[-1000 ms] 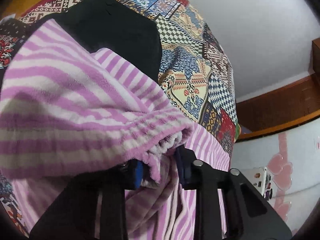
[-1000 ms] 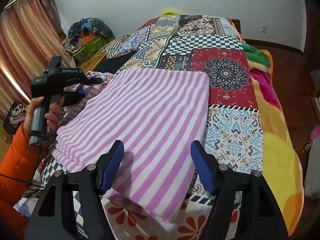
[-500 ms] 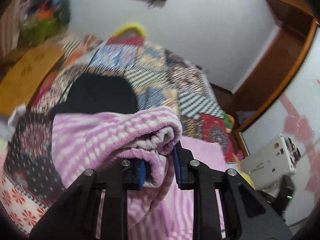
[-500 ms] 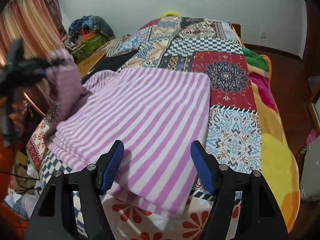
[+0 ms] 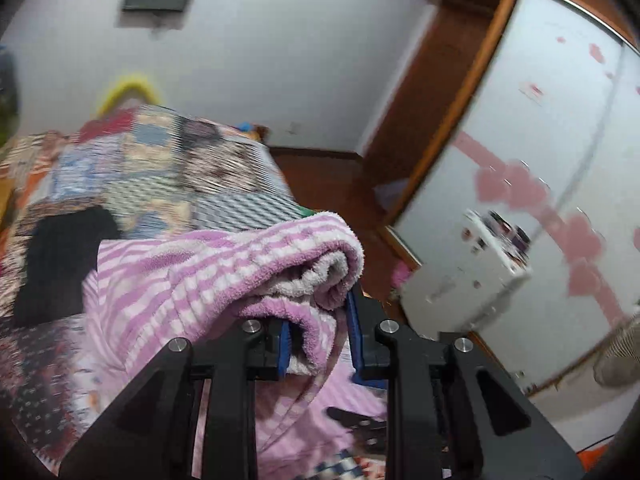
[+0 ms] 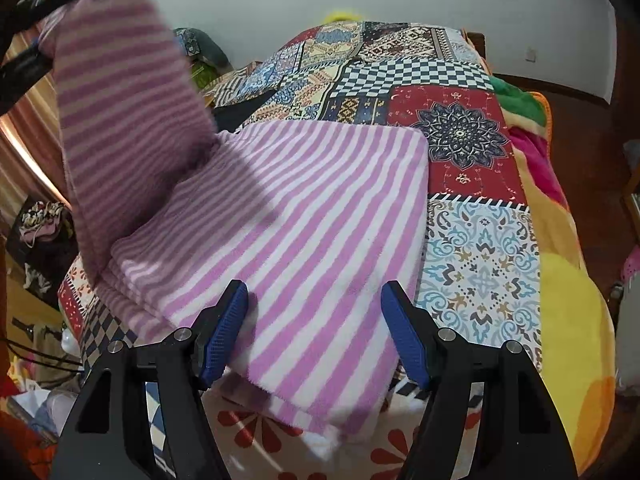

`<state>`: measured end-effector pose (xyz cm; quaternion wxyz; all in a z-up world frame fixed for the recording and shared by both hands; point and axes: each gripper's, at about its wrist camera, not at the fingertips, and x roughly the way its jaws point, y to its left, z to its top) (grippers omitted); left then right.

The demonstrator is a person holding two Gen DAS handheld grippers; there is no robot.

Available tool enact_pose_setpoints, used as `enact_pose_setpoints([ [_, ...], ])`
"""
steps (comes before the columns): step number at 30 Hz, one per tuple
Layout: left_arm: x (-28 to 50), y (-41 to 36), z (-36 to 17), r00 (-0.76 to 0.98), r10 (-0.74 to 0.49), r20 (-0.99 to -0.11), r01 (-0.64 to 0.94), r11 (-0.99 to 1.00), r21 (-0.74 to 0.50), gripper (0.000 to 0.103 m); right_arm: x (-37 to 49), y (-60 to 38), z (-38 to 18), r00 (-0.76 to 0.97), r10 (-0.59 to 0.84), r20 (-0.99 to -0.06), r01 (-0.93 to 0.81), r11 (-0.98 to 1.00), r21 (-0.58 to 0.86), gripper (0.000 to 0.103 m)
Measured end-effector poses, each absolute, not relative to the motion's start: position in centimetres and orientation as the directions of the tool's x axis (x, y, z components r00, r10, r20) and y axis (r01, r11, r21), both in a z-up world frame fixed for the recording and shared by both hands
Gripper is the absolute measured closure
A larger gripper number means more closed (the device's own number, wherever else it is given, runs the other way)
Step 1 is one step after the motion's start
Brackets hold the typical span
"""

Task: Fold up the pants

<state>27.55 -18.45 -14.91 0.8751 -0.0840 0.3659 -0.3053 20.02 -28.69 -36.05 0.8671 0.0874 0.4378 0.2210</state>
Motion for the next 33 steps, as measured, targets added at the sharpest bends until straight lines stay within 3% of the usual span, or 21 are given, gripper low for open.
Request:
enact_pose_setpoints([
  [7, 27.9, -25.4, -21.1, 0.330, -0.616, -0.715, 0.550, 0.741, -0.385, 0.080, 17.9, -33.0, -34.0, 0.603, 0.413, -0.683, -0.224, 0.909, 0.352, 0.037],
  [10, 27.9, -27.2, -24.9, 0.217, -0.588, -0.779, 0.564, 0.727, -0.391, 0.080, 16.8, -35.8, -33.2, 0.650, 0.328, -0.686, -0.149, 0.940, 0.308, 0.037],
  [16, 26.6, -28.4, -28.8, 0.105, -0.549, -0.829, 0.563, 0.720, -0.406, 0.078, 15.5, -38.5, -32.0, 0.680, 0.247, -0.690, -0.076, 0.960, 0.269, 0.037],
  [23, 25.4, -26.2, -25.2, 0.173, -0.563, -0.808, 0.596, 0.713, -0.369, 0.058, 15.4, -37.3, -29.7, 0.720, 0.265, -0.641, -0.123, 0.958, 0.258, 0.037],
  [28, 25.5, -21.1, -21.8, 0.304, -0.570, -0.763, 0.548, 0.760, -0.350, 0.052, 15.9, -34.8, -28.0, 0.735, 0.311, -0.602, -0.207, 0.949, 0.237, 0.037],
  [33, 26.9, -14.1, -22.2, 0.425, -0.447, -0.787, 0.412, 0.870, -0.271, 0.052, 17.6, -30.6, -27.3, 0.706, 0.374, -0.601, -0.320, 0.926, 0.201, 0.037],
])
